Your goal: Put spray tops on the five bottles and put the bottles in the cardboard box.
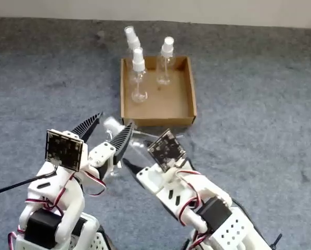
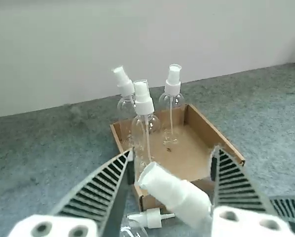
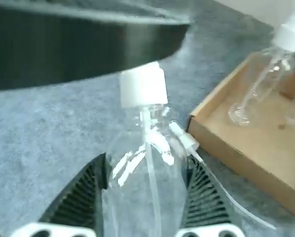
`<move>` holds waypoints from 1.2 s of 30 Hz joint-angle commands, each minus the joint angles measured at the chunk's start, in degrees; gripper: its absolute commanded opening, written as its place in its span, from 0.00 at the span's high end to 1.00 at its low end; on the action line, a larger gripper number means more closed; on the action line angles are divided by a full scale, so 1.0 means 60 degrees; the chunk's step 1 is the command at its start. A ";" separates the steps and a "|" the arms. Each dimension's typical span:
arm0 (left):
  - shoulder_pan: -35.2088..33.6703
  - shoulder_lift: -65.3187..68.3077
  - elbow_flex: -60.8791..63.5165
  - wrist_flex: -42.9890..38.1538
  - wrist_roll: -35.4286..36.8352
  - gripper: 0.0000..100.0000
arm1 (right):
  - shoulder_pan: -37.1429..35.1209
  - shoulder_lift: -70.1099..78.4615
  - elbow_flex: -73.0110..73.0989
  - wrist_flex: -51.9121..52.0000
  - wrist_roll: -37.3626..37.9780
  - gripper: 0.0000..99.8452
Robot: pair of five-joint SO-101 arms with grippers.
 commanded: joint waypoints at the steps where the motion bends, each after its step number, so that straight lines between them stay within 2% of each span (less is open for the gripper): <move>1: -0.0154 0.0022 -0.0652 0.0410 -0.0044 0.75 | 0.0857 0.0051 -0.0491 -0.0564 -0.0015 1.00; 7: -0.0154 0.0022 -0.0740 0.0806 -0.0044 0.74 | 0.2000 0.0505 -0.1678 -0.1223 -0.0088 1.00; 13: -0.0154 0.0037 -0.0037 0.0747 -0.0103 0.74 | 0.2103 0.3099 -0.3714 -0.1253 -0.0161 1.00; 17: -0.0095 0.0037 0.0505 0.0747 -0.0103 0.74 | 0.2103 0.5033 -0.5502 -0.1223 -0.0982 1.00; 22: -0.0081 0.0051 0.0623 0.0733 -0.0103 0.74 | 0.2044 0.6762 -0.6938 -0.1179 -0.1568 1.00; 26: -0.0110 0.0125 0.1077 -0.0103 -0.0103 0.74 | 0.1663 0.7421 -0.7670 -0.0256 -0.2007 1.00; 30: -0.0139 0.0125 0.1839 -0.1348 -0.0103 0.74 | 0.0916 0.7524 -0.8168 0.0564 -0.2037 1.00; 36: -0.0154 0.0139 0.1985 -0.1568 -0.0293 0.74 | 0.0579 0.7011 -0.8242 0.0945 -0.2037 1.00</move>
